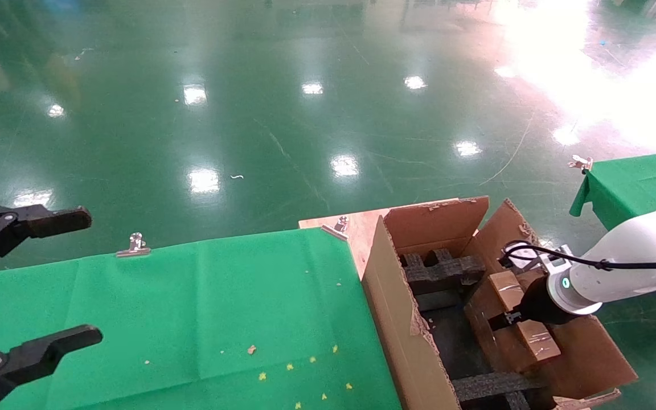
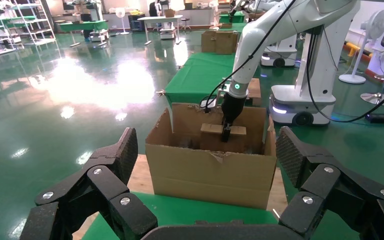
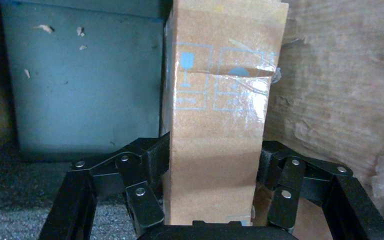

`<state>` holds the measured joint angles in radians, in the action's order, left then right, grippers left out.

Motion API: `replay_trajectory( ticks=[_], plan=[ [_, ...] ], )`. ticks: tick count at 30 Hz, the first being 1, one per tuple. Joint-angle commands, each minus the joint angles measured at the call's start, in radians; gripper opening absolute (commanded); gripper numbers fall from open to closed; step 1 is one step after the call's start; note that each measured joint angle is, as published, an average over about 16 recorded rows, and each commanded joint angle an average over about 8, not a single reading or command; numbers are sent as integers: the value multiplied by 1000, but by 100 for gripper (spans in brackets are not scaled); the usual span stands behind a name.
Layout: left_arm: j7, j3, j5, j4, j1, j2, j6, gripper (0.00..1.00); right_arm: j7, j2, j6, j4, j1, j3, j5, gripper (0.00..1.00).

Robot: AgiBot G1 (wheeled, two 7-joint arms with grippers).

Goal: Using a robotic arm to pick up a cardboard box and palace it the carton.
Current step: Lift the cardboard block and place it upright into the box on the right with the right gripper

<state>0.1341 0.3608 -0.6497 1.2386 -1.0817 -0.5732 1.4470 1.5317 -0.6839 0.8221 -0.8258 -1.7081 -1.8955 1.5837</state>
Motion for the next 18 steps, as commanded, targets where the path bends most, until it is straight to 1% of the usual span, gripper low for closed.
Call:
replay_trajectory(
  ticks=[1,4,5,6,18],
  plan=[
    [0,0,0,0,0,0,0,100,-26,-5,1,15,5,5,-16,44],
    [0,0,0,0,0,0,0,100,-48,-8,1,21,8,10,-27,82],
    [0,0,0,0,0,0,0,100,-51,-8,1,23,8,11,-28,93],
    [0,0,0,0,0,0,0,100,-55,-9,1,24,9,11,-30,100],
    [0,0,0,0,0,0,0,100,-38,-6,3,16,7,9,-25,100]
  ],
)
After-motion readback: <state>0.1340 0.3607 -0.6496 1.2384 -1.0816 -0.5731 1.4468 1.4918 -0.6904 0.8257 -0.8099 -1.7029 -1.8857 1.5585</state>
